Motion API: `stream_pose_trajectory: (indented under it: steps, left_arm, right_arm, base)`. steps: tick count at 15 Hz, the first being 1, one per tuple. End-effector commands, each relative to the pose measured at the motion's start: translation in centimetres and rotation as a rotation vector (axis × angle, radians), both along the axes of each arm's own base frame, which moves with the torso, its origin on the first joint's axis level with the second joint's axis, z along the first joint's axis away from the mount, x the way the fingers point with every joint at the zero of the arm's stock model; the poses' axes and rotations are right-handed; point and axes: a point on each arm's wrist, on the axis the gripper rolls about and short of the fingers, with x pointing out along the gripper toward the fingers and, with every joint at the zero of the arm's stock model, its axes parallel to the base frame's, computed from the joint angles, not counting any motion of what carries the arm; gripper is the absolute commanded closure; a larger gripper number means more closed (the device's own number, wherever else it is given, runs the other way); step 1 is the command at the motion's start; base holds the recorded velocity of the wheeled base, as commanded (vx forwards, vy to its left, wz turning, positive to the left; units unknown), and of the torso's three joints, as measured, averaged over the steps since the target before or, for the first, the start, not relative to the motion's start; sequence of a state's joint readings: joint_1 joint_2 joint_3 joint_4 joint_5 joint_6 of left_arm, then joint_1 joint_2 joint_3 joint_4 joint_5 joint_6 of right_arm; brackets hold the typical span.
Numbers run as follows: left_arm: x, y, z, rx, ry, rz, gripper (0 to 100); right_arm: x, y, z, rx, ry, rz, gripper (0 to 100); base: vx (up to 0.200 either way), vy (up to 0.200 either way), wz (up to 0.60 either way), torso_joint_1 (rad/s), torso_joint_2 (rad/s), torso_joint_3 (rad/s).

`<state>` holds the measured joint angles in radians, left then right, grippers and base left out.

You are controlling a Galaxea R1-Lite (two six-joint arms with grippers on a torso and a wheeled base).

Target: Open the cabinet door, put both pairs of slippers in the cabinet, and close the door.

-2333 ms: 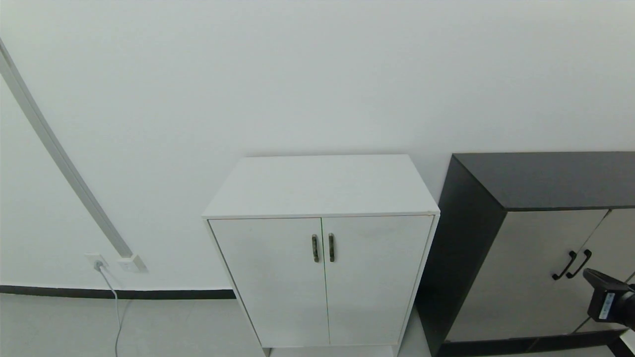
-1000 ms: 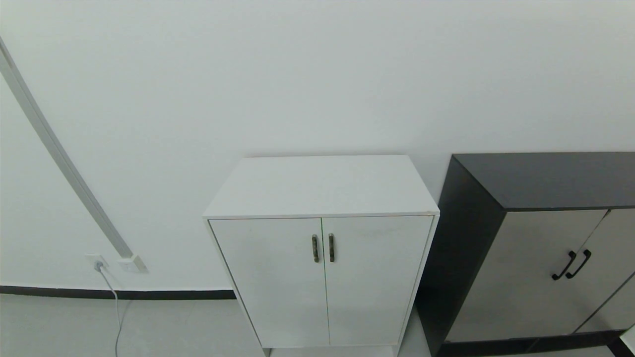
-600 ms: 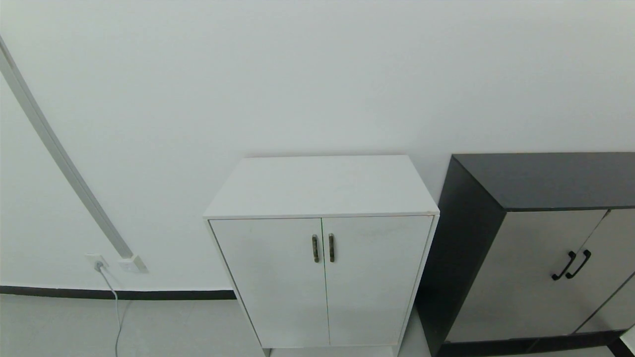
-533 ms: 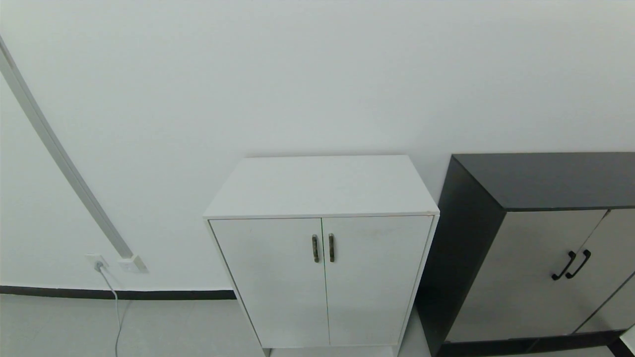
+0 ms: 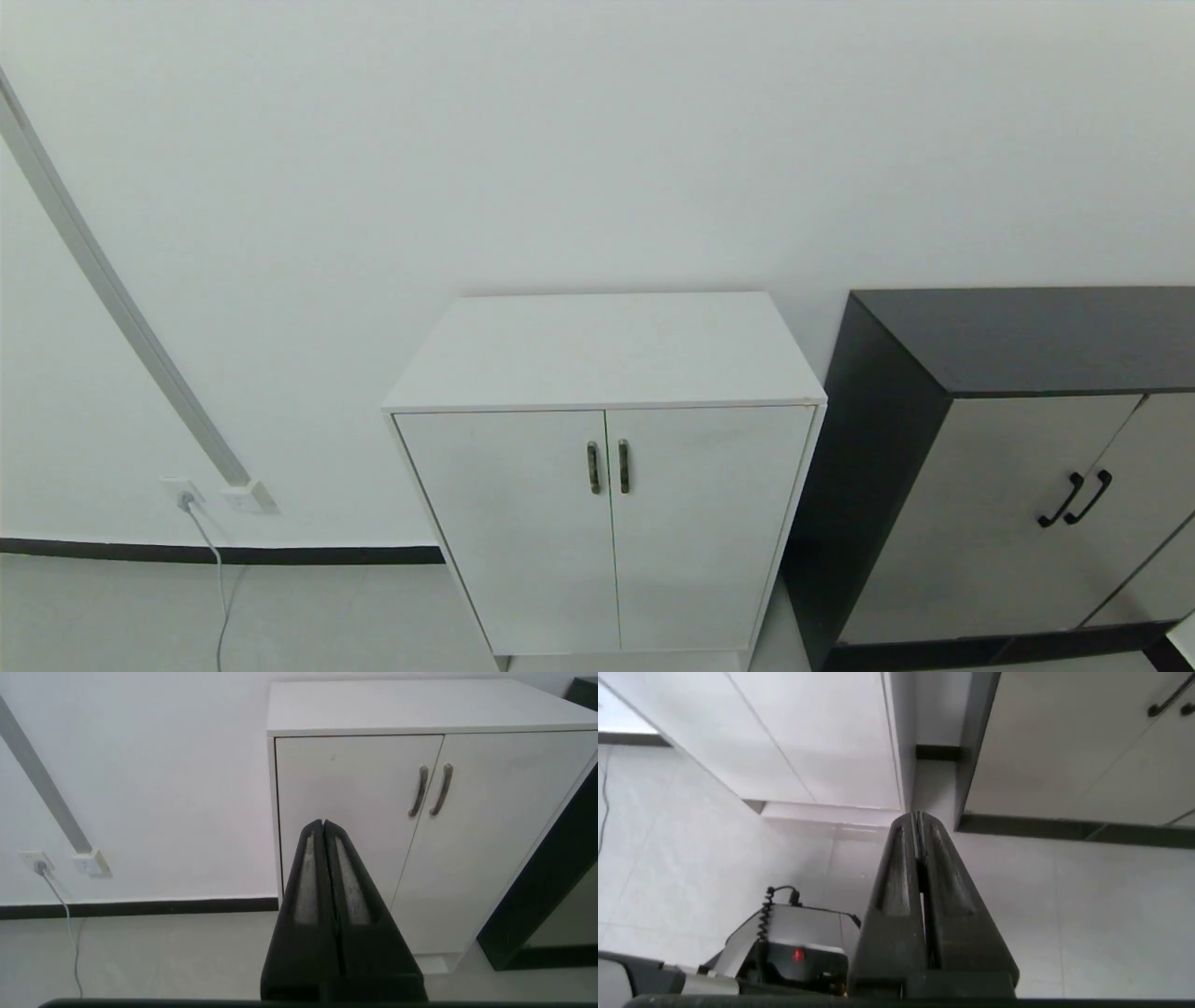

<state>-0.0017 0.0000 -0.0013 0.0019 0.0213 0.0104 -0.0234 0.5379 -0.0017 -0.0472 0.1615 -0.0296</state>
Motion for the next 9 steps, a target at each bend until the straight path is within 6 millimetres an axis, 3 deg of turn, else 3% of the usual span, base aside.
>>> stream_pose_trajectory:
  steps: [1,9]
  left_arm:
    - [0.00,0.00,0.01,-0.001,-0.001,0.000,100]
    - [0.00,0.00,0.01,-0.001,-0.001,0.000,100]
  right_arm:
    - [-0.19,-0.01,0.05,-0.001,-0.024,-0.006,100]
    - [-1.10,-0.05,0.15,-0.014,-0.127,-0.045,100]
  base:
    - [0.000,0.000,0.00,0.000,0.00,0.000]
    - [0.000,0.000,0.00,0.000,0.00,0.000]
